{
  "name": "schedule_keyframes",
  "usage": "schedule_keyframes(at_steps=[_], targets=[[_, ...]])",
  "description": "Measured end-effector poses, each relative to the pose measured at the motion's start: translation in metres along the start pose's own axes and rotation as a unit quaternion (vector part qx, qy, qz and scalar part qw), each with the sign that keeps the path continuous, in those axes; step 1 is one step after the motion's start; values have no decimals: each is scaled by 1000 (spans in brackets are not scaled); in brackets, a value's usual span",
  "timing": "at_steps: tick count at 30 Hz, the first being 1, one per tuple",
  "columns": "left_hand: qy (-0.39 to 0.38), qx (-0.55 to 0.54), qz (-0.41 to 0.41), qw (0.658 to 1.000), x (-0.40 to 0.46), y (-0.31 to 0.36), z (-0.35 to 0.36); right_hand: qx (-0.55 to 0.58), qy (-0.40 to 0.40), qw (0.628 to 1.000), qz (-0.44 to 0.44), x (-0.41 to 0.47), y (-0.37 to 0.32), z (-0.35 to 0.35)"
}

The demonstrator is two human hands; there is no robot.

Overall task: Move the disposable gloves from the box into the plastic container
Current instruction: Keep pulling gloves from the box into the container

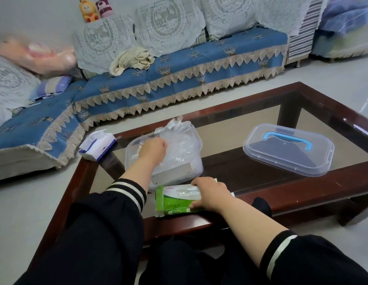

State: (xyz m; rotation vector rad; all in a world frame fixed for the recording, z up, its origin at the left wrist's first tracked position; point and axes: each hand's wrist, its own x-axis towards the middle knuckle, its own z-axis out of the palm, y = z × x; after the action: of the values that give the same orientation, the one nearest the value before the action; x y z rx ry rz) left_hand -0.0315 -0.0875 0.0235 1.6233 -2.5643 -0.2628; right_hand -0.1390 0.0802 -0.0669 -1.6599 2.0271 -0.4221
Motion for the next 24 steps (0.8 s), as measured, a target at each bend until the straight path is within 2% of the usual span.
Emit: schedule_keyframes(at_steps=[2, 4, 6, 8, 11, 13, 17, 22, 24], targets=[[-156, -13, -36, 987, -1, 6, 6, 2, -4, 1000, 0, 0, 1, -1], [-271, -73, -79, 957, -10, 14, 2, 2, -4, 1000, -2, 0, 1, -1], [-306, -118, -94, 940, -14, 15, 0, 4, -1, 1000, -3, 0, 1, 0], [-277, -113, -51, 953, -5, 12, 0, 5, -1, 1000, -4, -1, 1, 0], [-177, -25, 3, 984, 4, 8, -10, 9, -2, 1000, -4, -1, 1, 0], [-111, 16, 36, 993, 4, 6, -21, 12, -3, 1000, -2, -1, 1, 1], [-1, 42, 62, 997, 3, 6, -36, 8, -3, 1000, 1, 0, 2, 0], [27, 28, 76, 996, -13, 5, -38, 7, 1, 1000, 1, 0, 0, 0], [128, 31, 98, 986, -30, 4, -35, 7, 0, 1000, 0, -1, 0, 0]])
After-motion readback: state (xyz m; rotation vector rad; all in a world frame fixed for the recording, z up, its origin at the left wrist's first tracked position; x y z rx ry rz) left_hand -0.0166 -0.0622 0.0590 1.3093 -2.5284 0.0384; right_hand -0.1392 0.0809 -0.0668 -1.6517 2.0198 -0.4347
